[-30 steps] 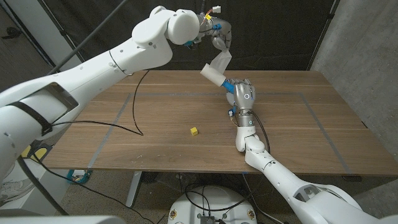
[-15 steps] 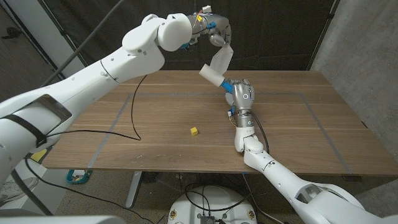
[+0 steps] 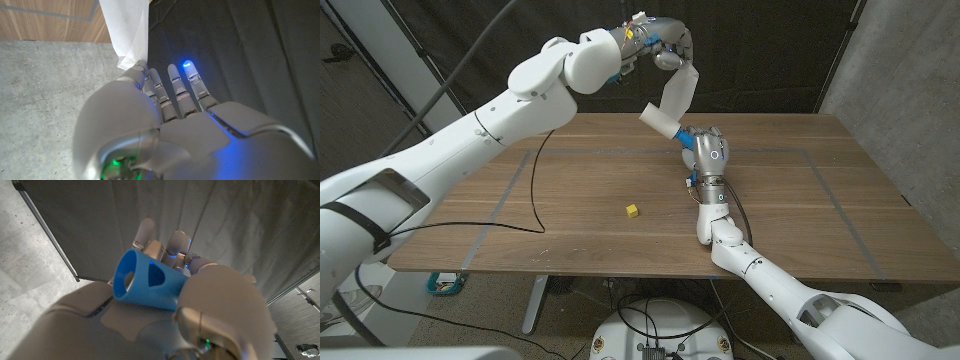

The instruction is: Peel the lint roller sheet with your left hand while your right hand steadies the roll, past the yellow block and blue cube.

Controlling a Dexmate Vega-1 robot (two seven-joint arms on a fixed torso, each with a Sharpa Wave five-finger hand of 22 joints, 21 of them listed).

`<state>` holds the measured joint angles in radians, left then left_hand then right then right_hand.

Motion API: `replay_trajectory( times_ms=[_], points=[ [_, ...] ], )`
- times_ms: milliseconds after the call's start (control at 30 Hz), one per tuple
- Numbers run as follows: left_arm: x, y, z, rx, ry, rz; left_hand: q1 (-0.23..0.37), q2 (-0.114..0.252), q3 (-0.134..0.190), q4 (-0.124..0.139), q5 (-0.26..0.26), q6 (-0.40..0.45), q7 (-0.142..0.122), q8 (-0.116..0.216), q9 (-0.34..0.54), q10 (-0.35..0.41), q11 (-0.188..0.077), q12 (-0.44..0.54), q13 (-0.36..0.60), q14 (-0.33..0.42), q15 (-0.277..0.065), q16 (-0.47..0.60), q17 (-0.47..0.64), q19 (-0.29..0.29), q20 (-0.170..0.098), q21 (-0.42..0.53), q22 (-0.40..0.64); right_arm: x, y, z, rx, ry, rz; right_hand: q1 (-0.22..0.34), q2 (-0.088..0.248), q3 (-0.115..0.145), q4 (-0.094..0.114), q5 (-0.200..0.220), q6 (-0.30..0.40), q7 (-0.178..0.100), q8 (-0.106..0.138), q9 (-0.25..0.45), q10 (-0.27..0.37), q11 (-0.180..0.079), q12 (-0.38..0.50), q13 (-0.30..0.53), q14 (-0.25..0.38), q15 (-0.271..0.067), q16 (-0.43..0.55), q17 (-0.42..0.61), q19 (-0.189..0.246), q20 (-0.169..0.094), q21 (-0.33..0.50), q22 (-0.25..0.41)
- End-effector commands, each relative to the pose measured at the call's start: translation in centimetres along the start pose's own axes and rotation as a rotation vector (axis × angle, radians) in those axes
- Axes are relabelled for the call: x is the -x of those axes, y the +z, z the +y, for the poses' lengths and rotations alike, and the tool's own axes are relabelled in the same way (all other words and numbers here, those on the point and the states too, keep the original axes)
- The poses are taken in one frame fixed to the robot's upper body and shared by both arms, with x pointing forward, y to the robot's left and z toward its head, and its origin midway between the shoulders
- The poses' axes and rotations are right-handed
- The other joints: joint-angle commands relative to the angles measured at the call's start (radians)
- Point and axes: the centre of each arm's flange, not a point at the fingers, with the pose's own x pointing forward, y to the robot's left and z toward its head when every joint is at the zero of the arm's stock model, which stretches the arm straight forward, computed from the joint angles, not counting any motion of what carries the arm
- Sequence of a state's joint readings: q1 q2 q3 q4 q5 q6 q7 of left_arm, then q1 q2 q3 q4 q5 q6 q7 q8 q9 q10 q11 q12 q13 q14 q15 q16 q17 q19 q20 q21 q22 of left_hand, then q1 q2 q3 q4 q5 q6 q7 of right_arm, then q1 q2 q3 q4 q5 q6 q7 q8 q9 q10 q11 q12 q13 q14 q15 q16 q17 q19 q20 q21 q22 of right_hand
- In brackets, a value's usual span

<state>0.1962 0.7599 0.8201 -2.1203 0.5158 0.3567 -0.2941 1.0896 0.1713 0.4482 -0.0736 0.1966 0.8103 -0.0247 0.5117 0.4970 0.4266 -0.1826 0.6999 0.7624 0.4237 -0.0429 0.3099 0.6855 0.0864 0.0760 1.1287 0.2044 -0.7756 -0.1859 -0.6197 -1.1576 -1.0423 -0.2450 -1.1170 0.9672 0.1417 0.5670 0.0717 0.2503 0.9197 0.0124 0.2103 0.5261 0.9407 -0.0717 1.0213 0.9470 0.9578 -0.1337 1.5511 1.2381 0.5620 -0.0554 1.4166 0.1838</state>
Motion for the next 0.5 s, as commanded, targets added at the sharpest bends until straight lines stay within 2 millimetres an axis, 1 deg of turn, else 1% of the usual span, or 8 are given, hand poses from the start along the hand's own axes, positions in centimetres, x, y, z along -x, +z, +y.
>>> replay_trajectory(
  times_ms=[33,100,267,300,367,433,500],
  points=[
    [1.5,0.0,-0.2,0.030,0.117,-0.001,-0.009,0.003,0.036,0.028,0.007,0.002,-0.007,0.126,0.238,0.005,-0.007,-0.003,0.004,-0.001,-0.099,-0.006,0.006,-0.015,0.005,0.008,-0.002,0.1,0.4,0.2,-0.008,0.008,-0.005,-0.003,0.010,0.005,-0.001,0.002,0.008,-0.001,0.003,0.002,0.004,-0.001,0.004,-0.003,0.006,-0.080,0.006,0.005,-0.003,-0.144,0.004,0.002],
    [1.7,0.0,-0.2,0.030,0.144,0.000,-0.012,0.003,0.037,0.028,0.007,0.003,-0.009,0.127,0.236,0.005,-0.007,-0.005,0.003,-0.002,-0.099,-0.007,0.007,-0.016,0.007,0.008,-0.004,0.1,0.4,0.2,-0.010,0.008,-0.004,-0.003,0.011,0.005,-0.002,0.002,0.008,-0.001,0.004,0.003,0.000,0.001,0.007,0.003,0.006,-0.080,0.006,0.005,-0.004,-0.143,0.005,0.002],
    [2.3,0.1,-0.4,0.024,0.180,0.010,-0.019,0.001,0.040,0.027,0.006,-0.003,-0.020,0.125,0.228,0.007,-0.008,-0.008,0.001,0.000,-0.101,-0.009,0.010,-0.013,0.001,0.011,-0.006,0.3,0.6,0.1,-0.013,0.006,-0.004,-0.003,0.011,0.006,-0.002,0.002,0.006,0.003,0.003,0.003,0.003,-0.002,0.002,-0.007,0.005,-0.080,0.006,0.005,-0.002,-0.144,0.005,0.002],
    [2.5,0.1,-0.5,0.027,0.200,0.009,-0.019,0.001,0.041,0.027,0.006,-0.004,-0.020,0.125,0.227,0.007,-0.007,-0.009,0.000,0.000,-0.101,-0.009,0.011,-0.014,0.001,0.011,-0.007,0.3,0.7,0.1,-0.013,0.006,-0.002,-0.004,0.011,0.006,-0.002,0.002,0.007,0.001,0.003,0.002,-0.001,-0.001,0.008,0.005,0.005,-0.080,0.006,0.005,-0.001,-0.145,0.005,0.002],
    [2.7,0.1,-0.5,0.033,0.225,0.006,-0.022,0.000,0.042,0.026,0.005,-0.006,-0.023,0.125,0.223,0.005,-0.012,-0.011,0.000,0.001,-0.102,-0.010,0.013,-0.013,0.001,0.012,-0.008,0.4,0.7,0.1,-0.014,0.006,-0.004,-0.004,0.011,0.005,-0.002,0.002,0.006,0.001,0.004,0.006,-0.001,0.000,0.007,0.002,0.005,-0.080,0.006,0.005,-0.004,-0.143,0.005,0.002],
    [3.1,0.2,-0.5,0.035,0.268,0.006,-0.023,0.000,0.043,0.026,0.005,-0.006,-0.022,0.125,0.221,0.006,-0.009,-0.012,-0.001,0.001,-0.102,-0.011,0.014,-0.014,0.002,0.013,-0.008,0.4,0.8,0.1,-0.012,0.006,-0.005,-0.004,0.011,0.006,-0.002,0.002,0.008,0.003,0.004,0.005,-0.001,-0.001,0.008,0.002,0.005,-0.080,0.006,0.005,-0.002,-0.144,0.005,0.002],
    [3.4,0.3,-0.5,0.048,0.296,0.000,-0.027,0.000,0.045,0.025,0.005,-0.002,-0.027,0.128,0.217,0.011,-0.013,-0.012,-0.002,0.003,-0.103,-0.011,0.016,-0.013,0.001,0.014,-0.010,0.4,0.8,0.1,-0.014,0.008,-0.005,-0.004,0.011,0.006,-0.002,0.002,0.007,0.001,0.003,0.004,0.001,-0.003,0.005,-0.003,0.005,-0.080,0.006,0.005,-0.003,-0.143,0.005,0.002]
  ],
)
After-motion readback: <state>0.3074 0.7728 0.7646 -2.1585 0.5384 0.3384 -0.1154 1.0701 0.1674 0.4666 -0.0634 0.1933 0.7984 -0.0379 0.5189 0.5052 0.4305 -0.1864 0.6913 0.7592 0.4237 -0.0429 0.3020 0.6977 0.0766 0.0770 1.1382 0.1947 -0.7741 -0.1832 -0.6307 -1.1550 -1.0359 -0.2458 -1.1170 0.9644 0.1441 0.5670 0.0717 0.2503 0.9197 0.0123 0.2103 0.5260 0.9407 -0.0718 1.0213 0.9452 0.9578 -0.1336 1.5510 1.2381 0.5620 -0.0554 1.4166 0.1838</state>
